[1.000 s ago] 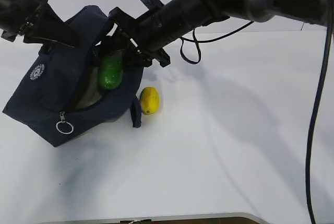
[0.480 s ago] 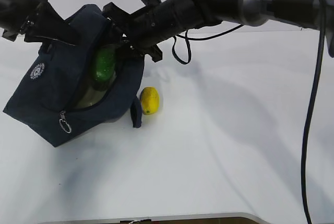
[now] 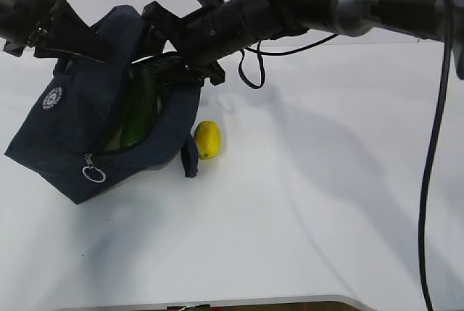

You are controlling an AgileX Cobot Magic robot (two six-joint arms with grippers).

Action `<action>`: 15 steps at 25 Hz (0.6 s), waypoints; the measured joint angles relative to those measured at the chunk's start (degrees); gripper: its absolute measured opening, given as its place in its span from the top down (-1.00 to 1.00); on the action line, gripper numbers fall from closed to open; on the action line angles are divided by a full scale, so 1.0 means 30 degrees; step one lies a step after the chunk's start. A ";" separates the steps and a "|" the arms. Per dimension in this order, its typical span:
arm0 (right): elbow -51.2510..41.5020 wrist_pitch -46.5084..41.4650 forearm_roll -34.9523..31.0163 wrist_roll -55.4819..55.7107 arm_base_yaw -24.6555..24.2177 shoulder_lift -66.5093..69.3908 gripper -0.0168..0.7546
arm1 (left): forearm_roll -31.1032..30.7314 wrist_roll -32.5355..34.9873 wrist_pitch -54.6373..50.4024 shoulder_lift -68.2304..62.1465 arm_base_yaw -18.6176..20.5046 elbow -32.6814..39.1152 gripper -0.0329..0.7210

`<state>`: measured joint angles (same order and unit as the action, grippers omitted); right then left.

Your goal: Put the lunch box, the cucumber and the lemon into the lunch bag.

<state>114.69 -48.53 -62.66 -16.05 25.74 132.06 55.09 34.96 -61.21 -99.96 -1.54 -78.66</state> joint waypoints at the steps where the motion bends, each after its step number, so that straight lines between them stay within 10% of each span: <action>1: 0.0000 0.0000 0.0000 0.0000 0.0000 0.0000 -0.45 | 0.0000 0.0000 0.0000 0.0000 0.0000 0.0000 0.93; 15: 0.0000 -0.1426 -0.0134 -0.2015 0.0000 0.0000 -0.39 | -0.0393 -0.0110 -0.0228 0.0000 0.1543 0.0000 0.93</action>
<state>114.69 -52.81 -63.07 -22.09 25.74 132.06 53.91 34.63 -61.89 -99.96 3.09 -78.66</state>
